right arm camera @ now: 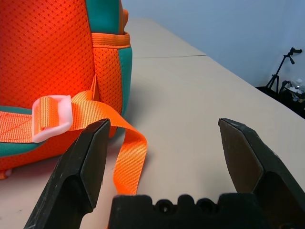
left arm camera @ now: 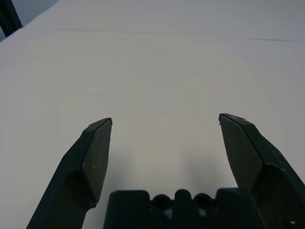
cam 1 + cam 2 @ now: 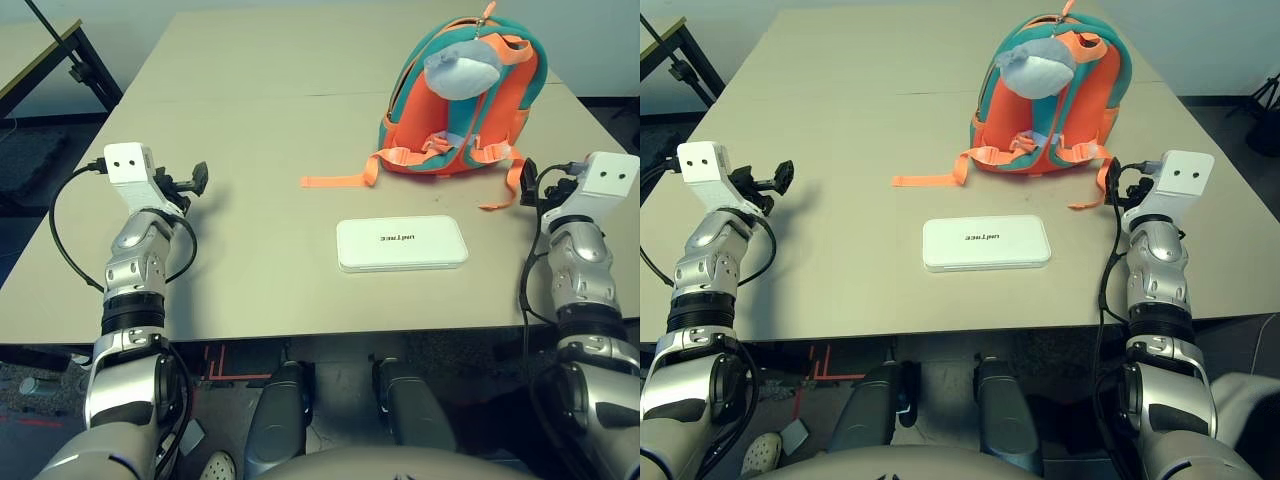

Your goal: Put the pencil case into the backpack and zip it.

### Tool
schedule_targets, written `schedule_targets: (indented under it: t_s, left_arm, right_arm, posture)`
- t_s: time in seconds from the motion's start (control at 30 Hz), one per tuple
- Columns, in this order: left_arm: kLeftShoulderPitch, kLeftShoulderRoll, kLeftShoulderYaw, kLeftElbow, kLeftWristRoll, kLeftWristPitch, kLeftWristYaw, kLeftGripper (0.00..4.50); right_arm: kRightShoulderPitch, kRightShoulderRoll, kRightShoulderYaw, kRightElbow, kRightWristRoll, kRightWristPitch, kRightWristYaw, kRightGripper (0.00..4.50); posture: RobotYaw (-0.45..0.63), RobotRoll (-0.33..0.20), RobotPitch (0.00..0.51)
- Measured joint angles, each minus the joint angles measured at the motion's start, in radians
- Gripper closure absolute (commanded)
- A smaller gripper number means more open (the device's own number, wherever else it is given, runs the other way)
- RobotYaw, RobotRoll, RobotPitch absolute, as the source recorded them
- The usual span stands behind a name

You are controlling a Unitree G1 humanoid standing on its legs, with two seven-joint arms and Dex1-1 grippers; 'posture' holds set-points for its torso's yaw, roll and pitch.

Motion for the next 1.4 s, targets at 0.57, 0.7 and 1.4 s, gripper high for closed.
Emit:
schedule_targets:
  t_s: [0.57, 0.7, 1.4]
  left_arm:
    - [0.009, -0.028, -0.005, -0.191, -0.083, 0.199, -0.051, 0.00]
    - [0.023, -0.028, -0.032, -0.348, -0.189, 0.412, -0.112, 0.00]
    - [0.009, -0.147, 0.061, -0.437, -0.626, 1.271, -0.119, 0.00]
  right_arm:
    - [-0.021, -0.001, 0.008, 0.000, -0.003, 0.001, 0.018, 0.02]
    - [-0.023, -0.005, 0.008, 0.001, -0.004, 0.002, 0.021, 0.02]
    - [0.060, -0.040, 0.109, -0.146, -0.053, 0.091, 0.106, 0.02]
  posture:
    - [0.04, 0.000, 0.164]
    - [0.05, 0.000, 0.162]
    - [-0.02, 0.000, 0.155]
